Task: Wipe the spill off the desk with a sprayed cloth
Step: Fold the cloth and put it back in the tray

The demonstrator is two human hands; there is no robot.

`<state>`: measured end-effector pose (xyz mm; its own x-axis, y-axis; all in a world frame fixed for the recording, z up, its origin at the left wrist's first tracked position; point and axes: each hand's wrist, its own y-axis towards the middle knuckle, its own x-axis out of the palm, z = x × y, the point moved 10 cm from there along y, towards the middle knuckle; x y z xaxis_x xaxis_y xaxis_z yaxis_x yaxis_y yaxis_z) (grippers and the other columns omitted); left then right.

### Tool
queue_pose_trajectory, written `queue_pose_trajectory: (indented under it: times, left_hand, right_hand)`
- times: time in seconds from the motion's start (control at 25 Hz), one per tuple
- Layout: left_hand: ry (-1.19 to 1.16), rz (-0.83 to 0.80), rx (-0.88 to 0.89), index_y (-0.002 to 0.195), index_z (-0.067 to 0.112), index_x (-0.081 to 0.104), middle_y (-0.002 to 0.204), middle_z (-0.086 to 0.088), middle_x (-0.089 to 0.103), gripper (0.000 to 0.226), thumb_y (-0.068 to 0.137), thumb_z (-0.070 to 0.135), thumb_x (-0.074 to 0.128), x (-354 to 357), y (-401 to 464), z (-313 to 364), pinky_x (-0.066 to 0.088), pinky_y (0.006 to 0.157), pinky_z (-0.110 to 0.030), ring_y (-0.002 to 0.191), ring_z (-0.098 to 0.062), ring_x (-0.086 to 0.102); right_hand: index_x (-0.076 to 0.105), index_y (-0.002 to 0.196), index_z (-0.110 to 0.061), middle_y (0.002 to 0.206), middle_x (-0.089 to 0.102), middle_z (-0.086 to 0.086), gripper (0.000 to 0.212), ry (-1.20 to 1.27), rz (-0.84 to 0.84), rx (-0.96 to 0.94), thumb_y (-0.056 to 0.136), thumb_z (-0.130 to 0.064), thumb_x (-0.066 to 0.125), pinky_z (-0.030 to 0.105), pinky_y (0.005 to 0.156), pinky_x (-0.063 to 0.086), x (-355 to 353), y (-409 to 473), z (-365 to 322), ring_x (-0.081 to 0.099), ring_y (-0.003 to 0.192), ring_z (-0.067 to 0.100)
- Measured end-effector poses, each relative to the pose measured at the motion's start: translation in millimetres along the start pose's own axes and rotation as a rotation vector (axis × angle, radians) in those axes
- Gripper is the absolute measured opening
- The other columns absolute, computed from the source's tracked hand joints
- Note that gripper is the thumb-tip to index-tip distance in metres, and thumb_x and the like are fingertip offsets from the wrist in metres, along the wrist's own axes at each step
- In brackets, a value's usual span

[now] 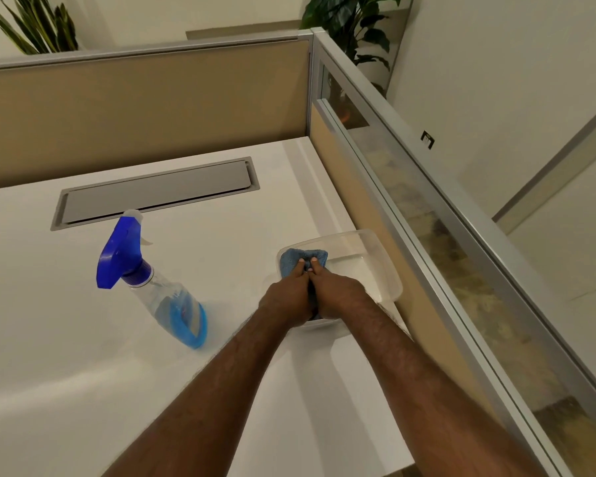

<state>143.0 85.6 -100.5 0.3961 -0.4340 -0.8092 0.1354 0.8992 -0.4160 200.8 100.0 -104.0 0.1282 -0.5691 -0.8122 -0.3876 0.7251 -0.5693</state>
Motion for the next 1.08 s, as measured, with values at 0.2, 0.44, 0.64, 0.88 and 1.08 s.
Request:
queue_pose_trajectory:
  times: [0.2,0.44,0.64,0.88,1.08]
  left_hand:
    - [0.077,-0.007,-0.175,0.153,0.026,0.008,0.156,0.006,0.031,0.094,0.081,0.048,0.064,10.0,9.9,-13.4,0.046,0.091,-0.033,0.12,-0.022,0.057]
    - [0.067,0.048,-0.261,0.153,0.026,0.006,0.144,0.001,0.049,0.081,0.09,0.044,0.055,-1.3,-1.0,-9.2,0.044,0.082,-0.029,0.117,-0.023,0.058]
    - [0.006,0.065,-0.053,0.149,0.028,0.025,0.16,0.004,0.021,0.063,0.093,0.04,0.052,-25.3,-53.0,13.2,0.044,0.089,-0.032,0.121,-0.024,0.055]
    - [-0.153,0.211,-0.044,0.133,0.047,0.042,0.137,0.025,0.051,0.043,0.092,0.056,0.045,-4.8,-171.9,-46.9,0.041,0.091,-0.015,0.11,0.004,0.055]
    - [-0.174,0.368,-0.272,0.13,0.041,0.048,0.136,0.023,0.052,0.041,0.091,0.051,0.049,16.2,-231.8,-134.6,0.036,0.099,-0.016,0.122,0.0,0.048]
  right_hand:
    - [-0.005,0.152,-0.023,0.162,0.001,-0.004,0.097,-0.126,-0.012,0.068,0.086,-0.04,0.064,0.04,0.097,0.042,-1.8,2.7,2.7,0.038,0.131,0.03]
    - [0.003,0.152,-0.023,0.152,0.032,0.007,0.088,0.014,-0.025,0.128,0.087,-0.045,0.059,0.04,0.096,0.042,4.4,5.2,9.5,0.041,0.128,0.032]
    - [0.049,0.134,-0.017,0.13,0.059,0.009,0.045,0.175,0.14,0.055,0.091,-0.025,0.056,0.041,0.099,0.045,-42.2,-22.0,13.3,0.057,0.116,0.029]
    - [0.05,0.13,-0.027,0.124,0.061,-0.005,0.043,0.845,0.413,-0.244,0.09,-0.039,0.06,0.03,0.091,0.051,-84.2,-74.1,-74.8,0.059,0.108,0.013]
    - [0.017,0.148,-0.031,0.154,0.03,-0.007,0.095,0.77,0.399,-0.269,0.073,-0.071,0.057,0.035,0.108,0.035,-46.0,-71.5,-191.6,0.034,0.137,0.015]
